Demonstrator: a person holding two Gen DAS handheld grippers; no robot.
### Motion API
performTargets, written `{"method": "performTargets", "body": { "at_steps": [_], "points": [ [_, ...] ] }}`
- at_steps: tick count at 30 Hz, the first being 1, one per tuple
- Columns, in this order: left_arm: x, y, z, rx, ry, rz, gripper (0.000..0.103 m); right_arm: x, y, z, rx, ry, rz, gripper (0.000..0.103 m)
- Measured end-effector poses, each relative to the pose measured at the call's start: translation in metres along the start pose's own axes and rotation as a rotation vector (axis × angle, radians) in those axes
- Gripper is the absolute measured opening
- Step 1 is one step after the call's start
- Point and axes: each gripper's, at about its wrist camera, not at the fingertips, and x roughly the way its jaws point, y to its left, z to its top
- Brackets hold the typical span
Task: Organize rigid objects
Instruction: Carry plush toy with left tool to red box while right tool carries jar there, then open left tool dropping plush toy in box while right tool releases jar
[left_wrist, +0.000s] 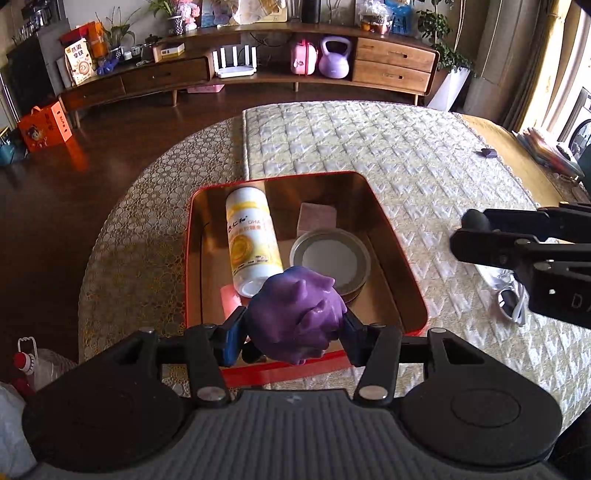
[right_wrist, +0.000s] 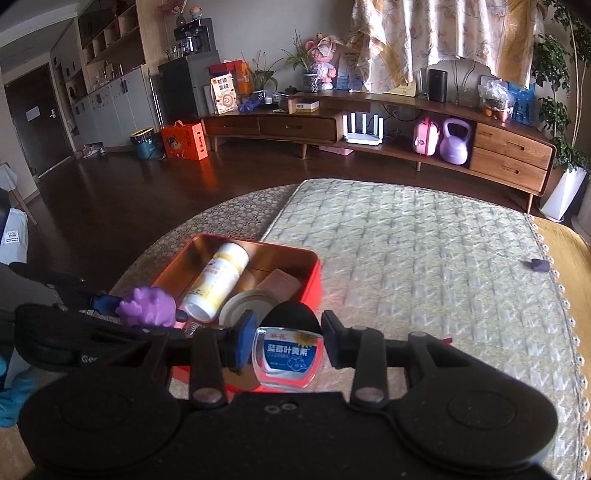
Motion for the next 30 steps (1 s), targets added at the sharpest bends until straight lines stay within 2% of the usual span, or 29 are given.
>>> {"method": "performTargets", "body": {
  "at_steps": [7, 18, 30],
  "points": [
    [0.024, 0.007, -0.005, 0.013, 0.042, 0.000, 0.052, 0.042, 0.019, 0.000, -0.010, 0.057, 0.012, 0.038],
    [0.055, 0.021, -0.004, -0.042, 0.082, 0.000, 0.052, 0.085, 0.014, 0.005, 0.030, 0.111, 0.007, 0.038],
    [0.062, 0.025, 0.000, -0.032, 0.061, 0.004, 0.052, 0.105, 0.026, -0.001, 0.020, 0.154, 0.003, 0.038]
  ]
}}
